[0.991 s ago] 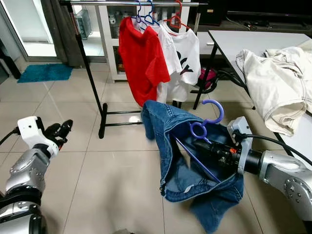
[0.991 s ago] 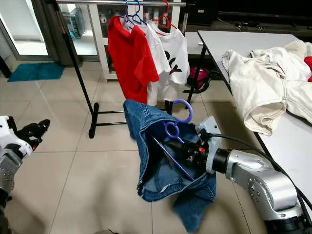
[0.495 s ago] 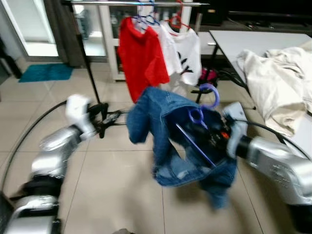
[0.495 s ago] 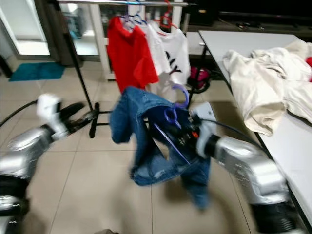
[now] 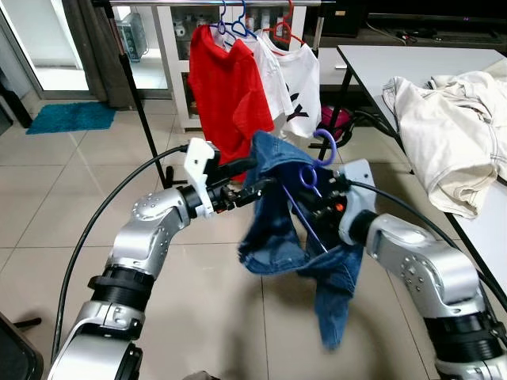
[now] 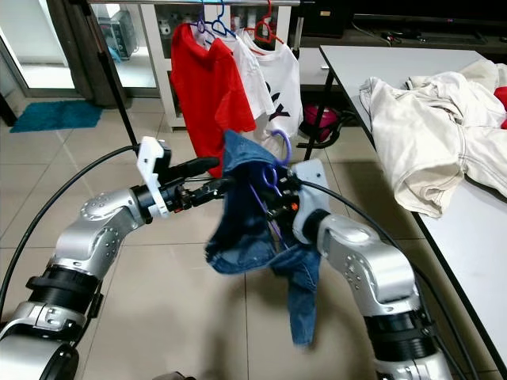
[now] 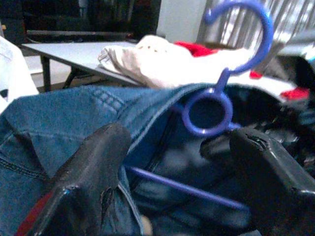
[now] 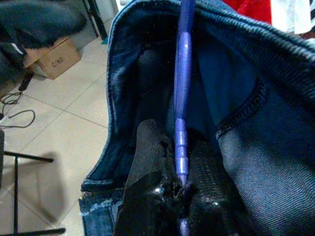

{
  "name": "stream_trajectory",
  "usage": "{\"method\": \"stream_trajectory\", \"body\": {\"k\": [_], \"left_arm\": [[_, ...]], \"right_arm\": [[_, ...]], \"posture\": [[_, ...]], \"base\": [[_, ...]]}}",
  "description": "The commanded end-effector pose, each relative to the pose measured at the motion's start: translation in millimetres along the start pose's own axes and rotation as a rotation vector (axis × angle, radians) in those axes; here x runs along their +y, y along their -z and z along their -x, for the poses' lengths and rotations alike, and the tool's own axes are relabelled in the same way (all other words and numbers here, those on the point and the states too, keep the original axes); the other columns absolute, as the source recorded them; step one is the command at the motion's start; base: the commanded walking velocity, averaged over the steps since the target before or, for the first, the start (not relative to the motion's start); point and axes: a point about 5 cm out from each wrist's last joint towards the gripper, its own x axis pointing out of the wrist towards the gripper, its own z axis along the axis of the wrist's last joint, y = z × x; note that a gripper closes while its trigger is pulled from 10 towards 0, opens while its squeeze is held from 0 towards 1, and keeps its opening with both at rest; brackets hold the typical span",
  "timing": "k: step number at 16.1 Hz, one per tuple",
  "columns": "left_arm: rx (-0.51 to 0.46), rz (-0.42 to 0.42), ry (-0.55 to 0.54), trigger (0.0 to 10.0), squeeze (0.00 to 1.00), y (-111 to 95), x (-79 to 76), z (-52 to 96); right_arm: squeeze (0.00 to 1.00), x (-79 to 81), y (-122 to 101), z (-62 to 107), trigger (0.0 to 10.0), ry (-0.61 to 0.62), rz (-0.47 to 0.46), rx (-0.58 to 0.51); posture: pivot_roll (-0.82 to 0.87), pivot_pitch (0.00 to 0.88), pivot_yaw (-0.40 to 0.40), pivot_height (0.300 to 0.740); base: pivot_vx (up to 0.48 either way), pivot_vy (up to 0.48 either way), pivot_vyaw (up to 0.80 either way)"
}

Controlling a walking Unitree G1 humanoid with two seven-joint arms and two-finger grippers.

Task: Hang hanger

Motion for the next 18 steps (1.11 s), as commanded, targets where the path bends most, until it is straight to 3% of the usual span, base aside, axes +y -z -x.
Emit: {"method": "stream_trajectory", "body": {"k": [1, 3, 4, 5, 6, 10, 18], "left_arm": [[0.056, -0.069, -0.031, 10.0, 0.0, 0, 5.1, -1.7], [0.154, -0.187, -0.124, 10.0, 0.0, 8, 16.7, -2.6], [0.146, -0.208, -0.149, 6.1, 0.0, 6, 19.6, -4.8], [0.136, -0.222, -0.161, 0.8, 0.0, 4, 20.6, -6.4], [0.12, -0.242, -0.189, 0.0, 0.0, 2, 23.0, -9.2], [0.089, -0.24, -0.238, 0.0, 0.0, 0, 28.7, -14.9], [0.11, -0.244, -0.272, 0.0, 0.0, 3, 37.9, -11.8]], "right_arm": [[0.0, 4.4, -11, 0.3, 10.0, -0.006, 0.023, -0.033], [0.0, 8.4, -13, -1.0, 10.0, -0.018, 0.02, -0.042], [0.0, 9.5, -15, -1.4, 10.0, -0.021, 0.02, -0.045], [0.0, 10.3, -15, -1.5, 10.0, -0.023, 0.02, -0.046], [0.0, 12.0, -16, -1.5, 10.0, -0.027, 0.018, -0.047], [0.0, 13.9, -17, -1.6, 10.0, -0.035, 0.017, -0.047], [0.0, 15.3, -17, -1.3, 10.0, -0.042, 0.019, -0.049]], "posture": [[-0.14, 0.0, 0.04, 0.74], [-0.14, 0.0, 0.04, 0.74], [-0.15, 0.0, 0.055, 0.74], [-0.15, 0.0, 0.055, 0.74], [-0.15, 0.0, 0.059, 0.74], [-0.15, 0.0, 0.067, 0.74], [-0.16, 0.0, 0.075, 0.74]], "base": [[0.0, 0.0, 0.0], [0.0, 0.0, 0.0], [0.0, 0.0, 0.0], [0.0, 0.0, 0.0], [0.0, 0.0, 0.0], [0.0, 0.0, 0.0], [0.0, 0.0, 0.0]]}}
